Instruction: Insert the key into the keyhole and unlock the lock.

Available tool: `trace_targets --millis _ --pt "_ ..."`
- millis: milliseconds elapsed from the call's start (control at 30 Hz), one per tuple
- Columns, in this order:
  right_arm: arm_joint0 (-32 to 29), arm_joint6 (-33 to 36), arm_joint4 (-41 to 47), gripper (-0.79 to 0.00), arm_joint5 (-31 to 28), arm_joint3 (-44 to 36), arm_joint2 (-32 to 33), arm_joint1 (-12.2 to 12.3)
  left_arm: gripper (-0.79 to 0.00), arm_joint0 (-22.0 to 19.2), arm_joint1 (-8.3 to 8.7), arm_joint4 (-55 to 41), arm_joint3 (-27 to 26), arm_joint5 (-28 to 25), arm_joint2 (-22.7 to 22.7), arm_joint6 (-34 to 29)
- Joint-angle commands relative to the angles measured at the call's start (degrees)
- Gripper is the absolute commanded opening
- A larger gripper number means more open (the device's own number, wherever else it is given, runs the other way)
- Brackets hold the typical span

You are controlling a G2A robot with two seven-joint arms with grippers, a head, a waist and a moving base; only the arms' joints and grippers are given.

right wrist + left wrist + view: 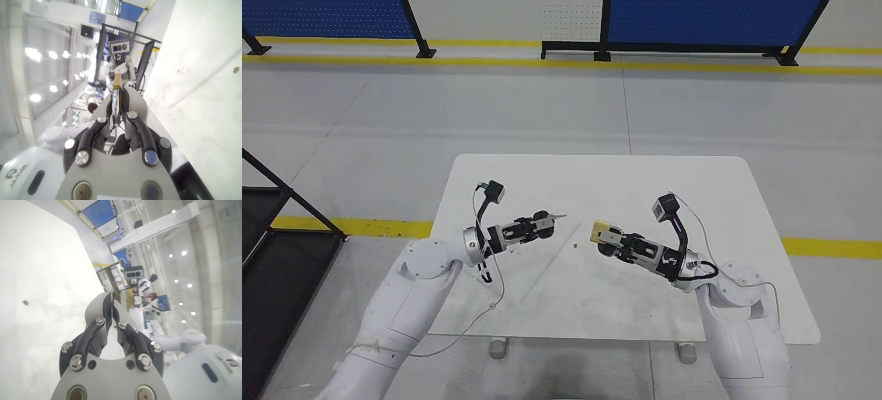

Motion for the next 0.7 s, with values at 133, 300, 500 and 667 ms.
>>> trace_targets --millis 133,300,500,667 --pt "0.0 0.0 0.0 -0.785 0.0 0.0 0.0 0.0 -0.785 -0.6 0.46 17.9 0.2 -13.4 -0.8 5.7" --pt "0.0 0.0 0.0 -0.785 0.0 0.0 0.0 0.0 -0.785 -0.9 0.48 35.0 0.3 -25.4 -2.2 17.7" --pt "0.0 0.0 0.0 -0.785 0.0 0.0 0.0 0.0 -0.785 -0.7 0.08 57.7 -0.7 -31.4 -2.7 32.8" --pt "0.0 0.0 0.0 -0.785 0.0 0.0 0.0 0.0 -0.785 -1.3 -0.33 70.2 -0.2 -30.7 -1.4 42.3"
